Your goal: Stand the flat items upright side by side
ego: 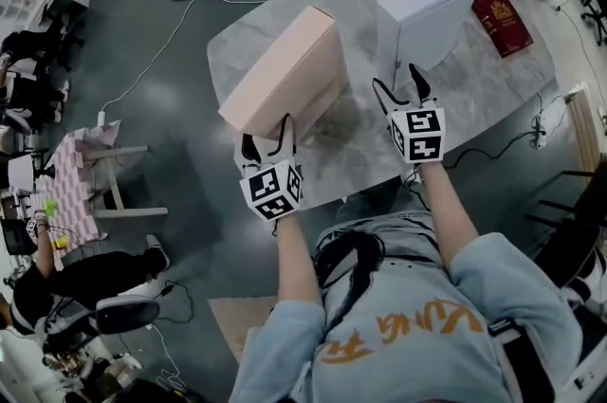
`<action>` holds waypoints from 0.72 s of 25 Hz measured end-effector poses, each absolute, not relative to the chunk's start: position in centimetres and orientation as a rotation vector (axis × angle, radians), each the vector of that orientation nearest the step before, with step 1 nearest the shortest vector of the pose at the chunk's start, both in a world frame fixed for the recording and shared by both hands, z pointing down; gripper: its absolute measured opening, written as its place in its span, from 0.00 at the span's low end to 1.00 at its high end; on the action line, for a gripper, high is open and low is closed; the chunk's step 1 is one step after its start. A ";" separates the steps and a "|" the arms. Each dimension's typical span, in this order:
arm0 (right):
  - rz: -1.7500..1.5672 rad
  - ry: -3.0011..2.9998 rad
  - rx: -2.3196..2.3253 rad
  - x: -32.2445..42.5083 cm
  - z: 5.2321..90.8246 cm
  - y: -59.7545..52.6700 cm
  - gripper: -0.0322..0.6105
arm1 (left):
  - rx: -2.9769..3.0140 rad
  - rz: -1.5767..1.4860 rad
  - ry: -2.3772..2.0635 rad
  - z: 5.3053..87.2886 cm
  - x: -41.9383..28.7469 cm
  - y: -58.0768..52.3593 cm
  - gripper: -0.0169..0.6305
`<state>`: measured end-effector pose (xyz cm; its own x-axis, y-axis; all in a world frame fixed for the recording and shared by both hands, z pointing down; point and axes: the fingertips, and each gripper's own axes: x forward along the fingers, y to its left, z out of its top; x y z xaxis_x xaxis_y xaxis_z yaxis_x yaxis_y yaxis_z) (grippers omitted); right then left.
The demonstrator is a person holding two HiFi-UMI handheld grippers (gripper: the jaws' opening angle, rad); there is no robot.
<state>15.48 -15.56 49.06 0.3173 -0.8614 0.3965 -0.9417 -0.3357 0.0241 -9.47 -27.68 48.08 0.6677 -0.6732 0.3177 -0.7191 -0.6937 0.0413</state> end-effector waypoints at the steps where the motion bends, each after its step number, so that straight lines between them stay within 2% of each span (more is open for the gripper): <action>1: 0.468 -1.596 2.362 15.4 49.2 -15.8 0.60 | 2.734 0.419 -1.123 48.0 -9.3 -28.1 0.62; 5: 0.502 -1.447 2.456 15.9 49.8 -17.0 0.68 | 2.777 0.428 -1.054 48.0 -8.6 -29.4 0.62; 18: 0.517 -1.005 2.662 19.1 51.0 -18.7 0.72 | 2.857 0.404 -0.888 47.9 -7.7 -33.0 0.62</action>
